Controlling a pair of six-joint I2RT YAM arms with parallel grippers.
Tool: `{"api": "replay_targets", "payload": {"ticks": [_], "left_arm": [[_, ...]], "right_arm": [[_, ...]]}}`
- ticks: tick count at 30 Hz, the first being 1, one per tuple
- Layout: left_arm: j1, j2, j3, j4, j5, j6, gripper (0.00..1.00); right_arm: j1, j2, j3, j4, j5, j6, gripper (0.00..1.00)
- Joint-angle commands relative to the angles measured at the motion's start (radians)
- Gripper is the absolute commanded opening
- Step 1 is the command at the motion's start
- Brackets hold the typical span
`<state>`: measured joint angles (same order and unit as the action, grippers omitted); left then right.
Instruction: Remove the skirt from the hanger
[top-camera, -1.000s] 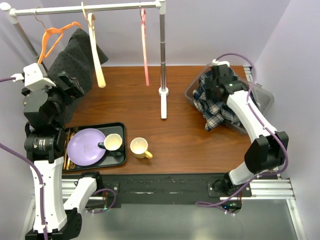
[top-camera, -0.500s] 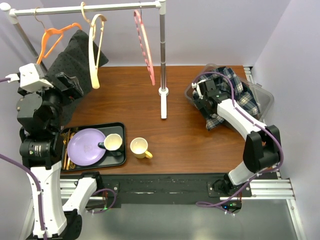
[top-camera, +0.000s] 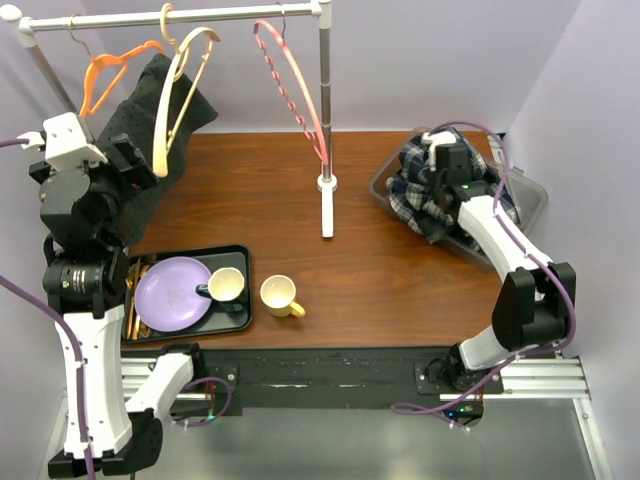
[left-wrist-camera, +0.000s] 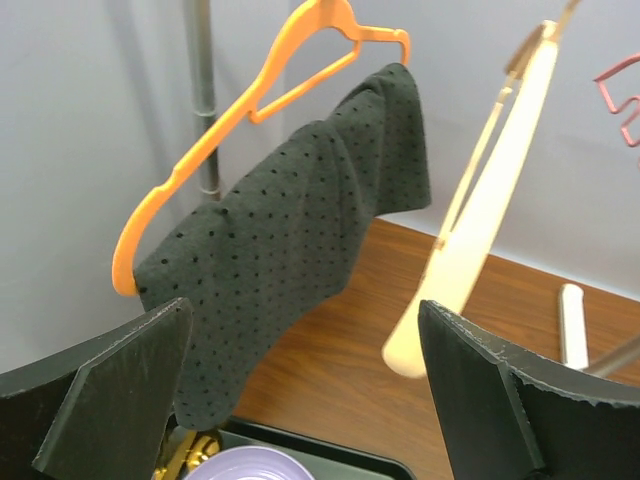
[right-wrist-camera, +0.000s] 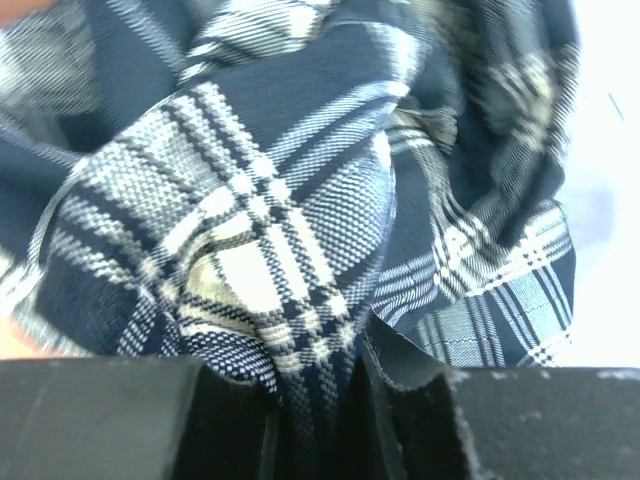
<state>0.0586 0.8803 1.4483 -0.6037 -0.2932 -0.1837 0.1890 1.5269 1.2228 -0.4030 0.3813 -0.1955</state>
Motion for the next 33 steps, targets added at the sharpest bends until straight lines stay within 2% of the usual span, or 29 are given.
{"api": "replay_targets", "payload": {"ticks": [1,4,7,11,15,18,21,22,25,27,33], "left_arm": [[0.006,0.023,0.052,0.030,-0.087,0.069,0.99],[0.006,0.045,0.055,0.031,-0.109,0.091,0.98],[0.006,0.074,0.063,0.035,-0.123,0.157,0.96],[0.006,0.134,0.183,-0.022,-0.124,0.179,0.96],[0.006,0.144,0.230,-0.018,-0.104,0.259,0.97],[0.006,0.146,0.198,0.040,-0.144,0.337,0.98],[0.006,0.178,0.188,0.088,-0.266,0.394,1.00],[0.006,0.190,0.195,0.099,-0.288,0.408,1.00],[0.009,0.250,0.259,0.082,-0.275,0.383,0.99],[0.012,0.307,0.337,0.014,-0.264,0.359,0.99],[0.059,0.411,0.478,-0.057,-0.216,0.293,0.93]], "right_arm": [[-0.086,0.045,0.037,0.191,-0.003,0.151,0.20],[-0.095,0.107,0.011,0.286,0.068,0.186,0.18],[-0.095,0.196,0.001,0.314,0.070,0.225,0.18],[-0.100,0.343,0.026,0.245,0.036,0.274,0.19],[-0.102,0.377,0.029,0.224,0.057,0.260,0.22],[-0.100,0.323,0.047,0.193,0.074,0.269,0.34],[-0.099,0.229,0.052,0.171,0.045,0.280,0.63],[-0.099,0.201,0.049,0.168,0.028,0.283,0.76],[-0.091,0.109,0.043,0.165,-0.019,0.289,0.95],[-0.080,0.072,0.047,0.153,-0.039,0.297,0.99],[-0.066,-0.013,0.061,0.156,-0.104,0.321,0.99]]}}
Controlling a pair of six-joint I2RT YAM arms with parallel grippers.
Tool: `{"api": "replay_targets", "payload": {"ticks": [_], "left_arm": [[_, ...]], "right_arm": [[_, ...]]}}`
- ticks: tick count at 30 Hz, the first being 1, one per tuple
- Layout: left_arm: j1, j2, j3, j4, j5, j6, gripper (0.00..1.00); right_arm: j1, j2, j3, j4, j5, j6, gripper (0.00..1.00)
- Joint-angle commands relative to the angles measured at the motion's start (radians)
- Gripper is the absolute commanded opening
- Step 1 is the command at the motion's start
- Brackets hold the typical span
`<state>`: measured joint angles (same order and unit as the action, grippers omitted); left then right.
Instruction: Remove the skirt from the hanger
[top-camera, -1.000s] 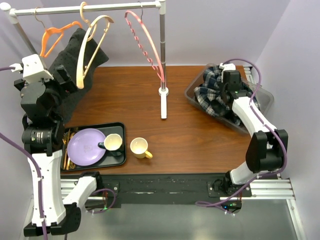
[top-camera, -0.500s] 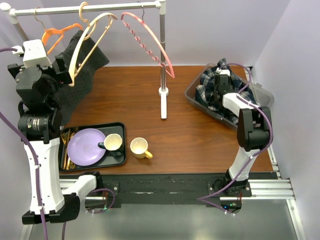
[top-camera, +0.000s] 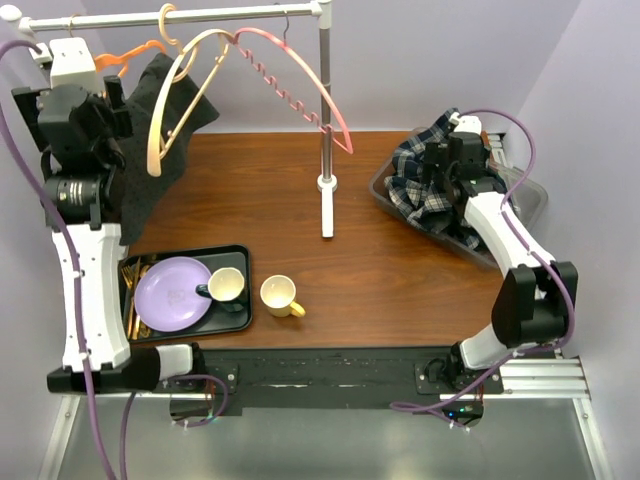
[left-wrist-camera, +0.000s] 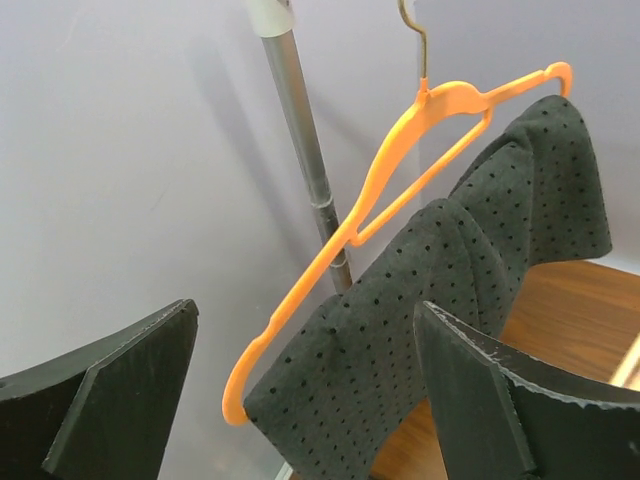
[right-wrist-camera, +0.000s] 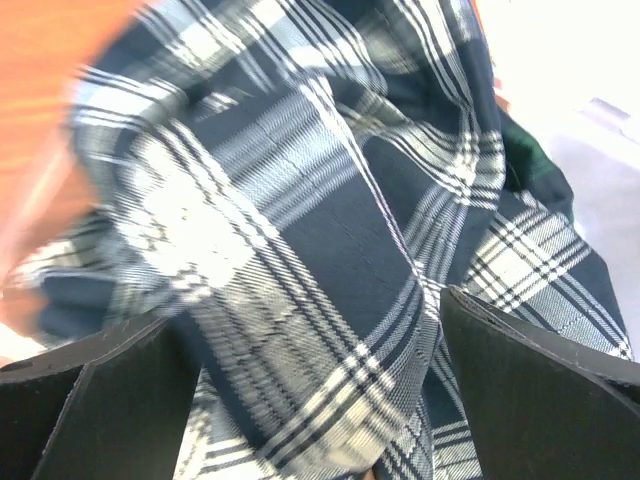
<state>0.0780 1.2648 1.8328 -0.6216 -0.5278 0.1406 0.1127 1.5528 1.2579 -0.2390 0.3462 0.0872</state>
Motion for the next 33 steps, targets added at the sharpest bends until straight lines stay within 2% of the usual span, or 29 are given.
{"api": "replay_targets", "payload": {"ticks": [1,4,9,14,20,21,23,24,26,33], "left_arm": [[0.064,0.036,0.097,-0.030,0.020,-0.033,0.92],[0.129,0.064,0.077,0.000,0.005,-0.041,0.92],[0.181,0.082,0.017,0.054,0.092,-0.067,0.92],[0.183,0.081,-0.053,0.056,0.271,-0.088,0.89],[0.183,0.042,-0.104,0.071,0.327,-0.101,0.77],[0.183,0.041,-0.106,0.072,0.331,-0.098,0.70],[0.183,0.033,-0.113,0.083,0.356,-0.093,0.61],[0.184,0.031,-0.118,0.085,0.361,-0.090,0.53],[0.183,0.024,-0.125,0.082,0.391,-0.085,0.47],[0.183,-0.030,-0.208,0.155,0.385,-0.081,0.45]], "right_arm": [[0.013,-0.045,0.028,-0.005,-0.091,0.042,0.99],[0.013,-0.075,0.005,0.032,-0.122,0.048,0.99],[0.012,-0.120,-0.009,0.050,-0.144,0.049,0.99],[0.013,-0.134,-0.011,0.066,-0.159,0.045,0.99],[0.018,-0.131,-0.006,0.061,-0.171,0.045,0.99],[0.016,-0.131,-0.006,0.061,-0.171,0.045,0.99],[0.019,-0.132,-0.008,0.061,-0.173,0.045,0.99],[0.022,-0.132,-0.006,0.055,-0.176,0.045,0.99],[0.025,-0.134,-0.008,0.055,-0.176,0.045,0.99],[0.036,-0.137,-0.009,0.055,-0.179,0.043,0.99]]}}
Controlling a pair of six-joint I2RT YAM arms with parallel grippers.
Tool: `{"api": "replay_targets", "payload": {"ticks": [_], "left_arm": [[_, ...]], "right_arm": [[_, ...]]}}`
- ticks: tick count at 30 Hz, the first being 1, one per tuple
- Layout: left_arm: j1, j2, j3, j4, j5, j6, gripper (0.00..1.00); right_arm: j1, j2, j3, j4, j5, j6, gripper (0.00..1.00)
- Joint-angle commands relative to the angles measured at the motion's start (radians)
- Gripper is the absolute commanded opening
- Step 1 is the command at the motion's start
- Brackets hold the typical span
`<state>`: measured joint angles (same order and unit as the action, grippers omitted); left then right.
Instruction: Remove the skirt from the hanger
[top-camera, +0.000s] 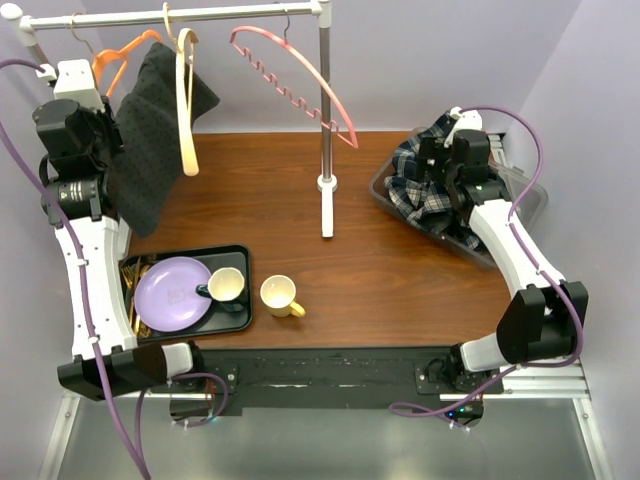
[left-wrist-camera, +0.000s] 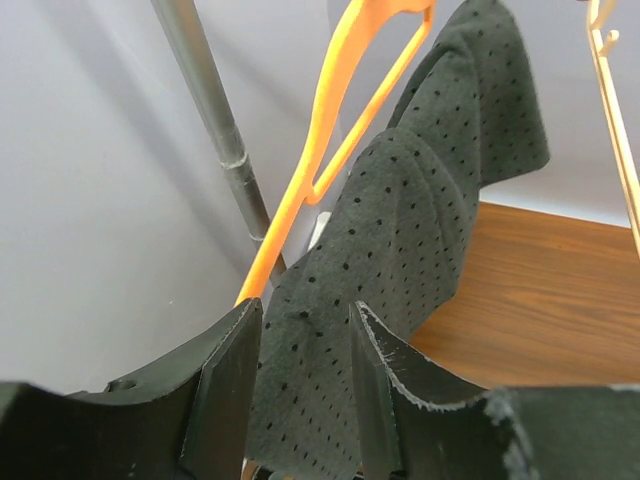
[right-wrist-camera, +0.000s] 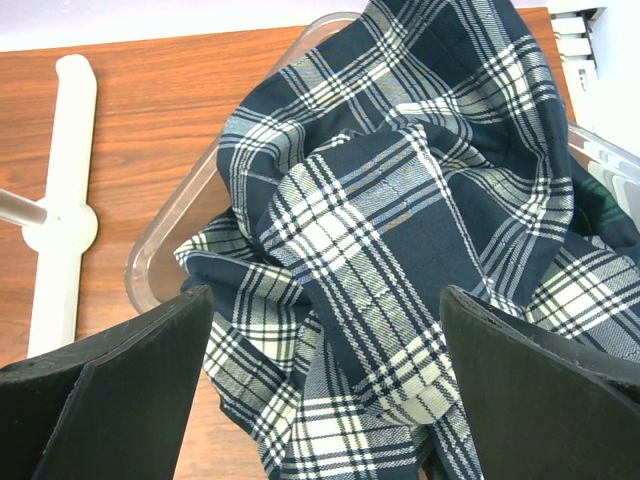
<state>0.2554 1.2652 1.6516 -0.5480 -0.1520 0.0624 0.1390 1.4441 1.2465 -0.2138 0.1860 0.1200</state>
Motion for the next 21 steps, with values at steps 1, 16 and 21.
{"api": "replay_targets", "payload": {"ticks": [1,16,21], "left_arm": [[0.005,-0.026,-0.023,0.073,-0.006,-0.001,0.45],[0.005,0.007,0.091,0.161,-0.183,0.093,0.63],[0.008,0.049,0.065,0.216,-0.202,0.149,0.70]], "right_arm": [[0.010,-0.028,0.004,0.028,-0.020,0.010,0.99],[0.033,-0.018,0.013,0.037,-0.020,0.000,0.99],[0.034,0.001,0.028,0.033,-0.014,-0.006,0.99]]}}
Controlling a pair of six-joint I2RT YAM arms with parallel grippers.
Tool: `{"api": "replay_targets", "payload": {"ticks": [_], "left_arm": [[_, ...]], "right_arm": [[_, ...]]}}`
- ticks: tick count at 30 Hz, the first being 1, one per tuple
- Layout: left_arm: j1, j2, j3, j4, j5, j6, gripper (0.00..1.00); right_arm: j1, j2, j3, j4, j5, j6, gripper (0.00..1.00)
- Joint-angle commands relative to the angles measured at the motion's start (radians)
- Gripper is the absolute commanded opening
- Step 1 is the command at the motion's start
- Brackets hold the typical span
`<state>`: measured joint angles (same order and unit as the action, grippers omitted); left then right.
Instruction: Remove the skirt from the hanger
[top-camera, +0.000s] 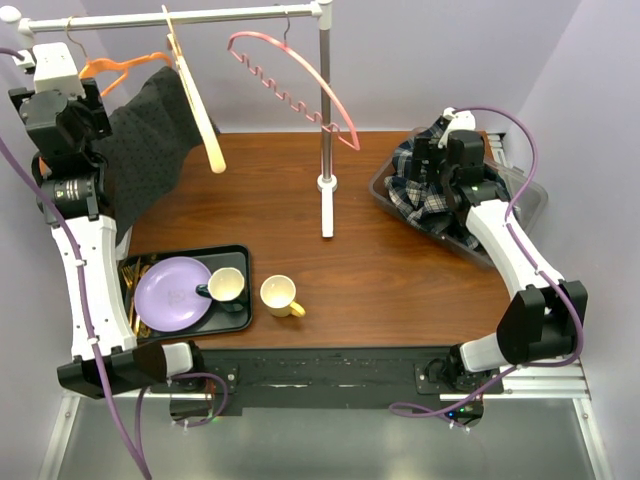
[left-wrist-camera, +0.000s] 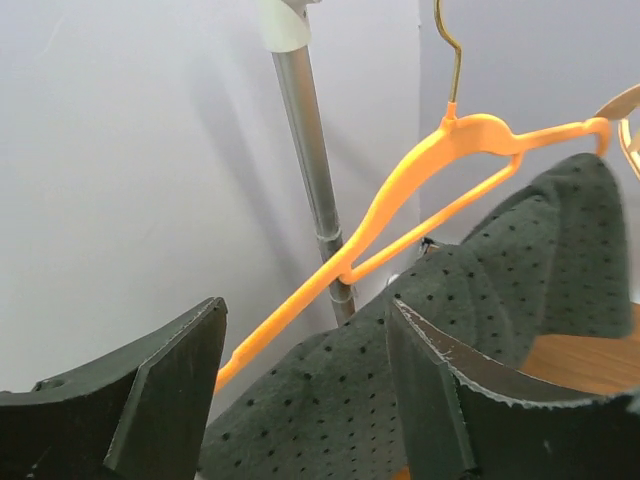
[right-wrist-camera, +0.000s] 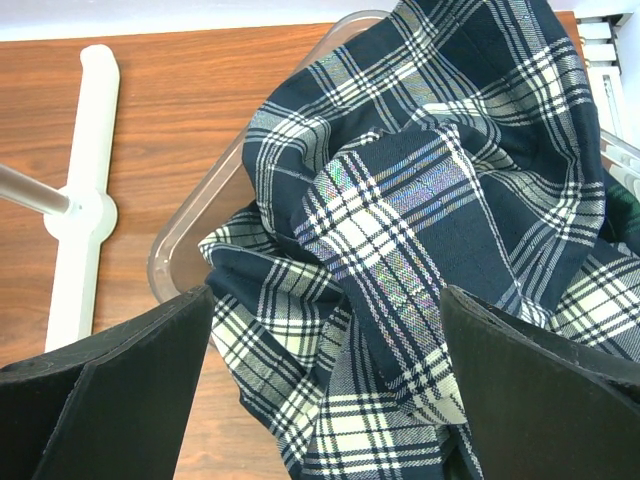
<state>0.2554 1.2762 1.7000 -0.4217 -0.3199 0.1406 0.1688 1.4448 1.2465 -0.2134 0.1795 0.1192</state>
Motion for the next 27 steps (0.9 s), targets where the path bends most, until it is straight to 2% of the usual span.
{"api": "replay_targets", "payload": {"ticks": [1,5,13,17,23,24,25,27], "left_arm": [[0.008,0.052,0.010,0.124,-0.080,0.091,0.70],[0.018,0.115,0.013,0.165,-0.080,0.169,0.72],[0.021,0.114,-0.008,0.129,0.077,0.129,0.72],[0.019,0.120,-0.014,0.090,0.110,0.110,0.69],[0.018,0.085,0.026,0.020,0.264,0.056,0.62],[0.019,0.075,0.027,0.027,0.274,0.050,0.63],[0.018,0.065,0.026,0.041,0.262,0.044,0.68],[0.018,0.029,0.004,0.090,0.199,0.051,0.71]], "right_arm": [[0.008,0.000,0.031,0.032,-0.009,-0.006,0.99],[0.009,0.002,0.042,0.031,-0.014,-0.006,0.99],[0.014,0.012,0.068,0.009,-0.018,-0.012,0.99],[0.014,0.008,0.074,0.005,-0.025,-0.012,0.99],[0.012,-0.001,0.059,0.022,-0.034,-0.009,0.99],[0.012,-0.003,0.056,0.023,-0.035,-0.007,0.99],[0.012,-0.003,0.054,0.023,-0.043,-0.004,0.99],[0.014,-0.003,0.054,0.035,-0.058,0.003,0.99]]}}
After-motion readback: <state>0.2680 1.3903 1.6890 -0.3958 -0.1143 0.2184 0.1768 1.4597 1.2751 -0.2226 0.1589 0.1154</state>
